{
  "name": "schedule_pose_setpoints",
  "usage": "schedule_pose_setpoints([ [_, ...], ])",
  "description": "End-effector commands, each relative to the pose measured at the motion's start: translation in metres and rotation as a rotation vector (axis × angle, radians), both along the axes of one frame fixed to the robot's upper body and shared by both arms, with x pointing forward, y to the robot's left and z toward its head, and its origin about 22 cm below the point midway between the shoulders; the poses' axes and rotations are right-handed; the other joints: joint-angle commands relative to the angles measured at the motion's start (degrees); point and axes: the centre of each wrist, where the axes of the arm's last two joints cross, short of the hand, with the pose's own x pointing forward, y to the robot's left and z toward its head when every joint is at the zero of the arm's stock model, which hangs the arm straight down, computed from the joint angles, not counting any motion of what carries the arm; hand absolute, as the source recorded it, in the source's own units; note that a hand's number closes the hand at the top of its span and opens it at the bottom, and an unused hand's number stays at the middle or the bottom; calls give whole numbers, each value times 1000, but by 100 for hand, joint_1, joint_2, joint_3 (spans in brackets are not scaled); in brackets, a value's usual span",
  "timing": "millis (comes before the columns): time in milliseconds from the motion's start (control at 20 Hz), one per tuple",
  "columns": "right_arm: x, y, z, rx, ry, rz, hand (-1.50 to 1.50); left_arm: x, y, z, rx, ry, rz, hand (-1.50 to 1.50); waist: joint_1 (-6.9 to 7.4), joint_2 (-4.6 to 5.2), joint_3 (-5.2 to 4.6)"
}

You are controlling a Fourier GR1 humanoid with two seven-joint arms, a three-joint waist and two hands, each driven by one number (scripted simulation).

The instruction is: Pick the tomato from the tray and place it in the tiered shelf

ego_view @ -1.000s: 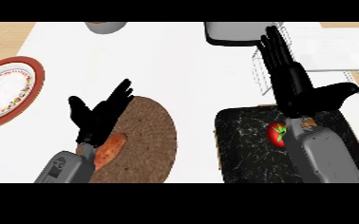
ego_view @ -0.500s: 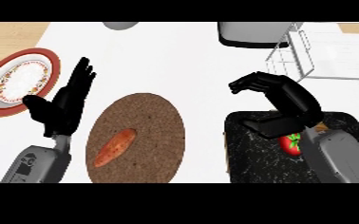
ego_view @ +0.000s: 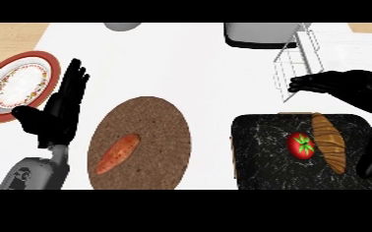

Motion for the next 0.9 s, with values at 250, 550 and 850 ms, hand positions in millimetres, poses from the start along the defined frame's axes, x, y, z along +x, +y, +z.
schedule_pose_setpoints([
  [250, -30, 17, 115, -467, -389, 242, -150, -7, 10, 3, -1, 19, 59, 0, -237, -70, 2],
  [550, -64, 52, 119, -722, -637, 175, -150, -21, 8, -3, 0, 16, 42, 0, -156, -20, 13],
  [850, -80, 57, 77, -845, -689, 171, -150, -14, 6, 21, 22, 8, 34, 0, -152, -3, -3],
])
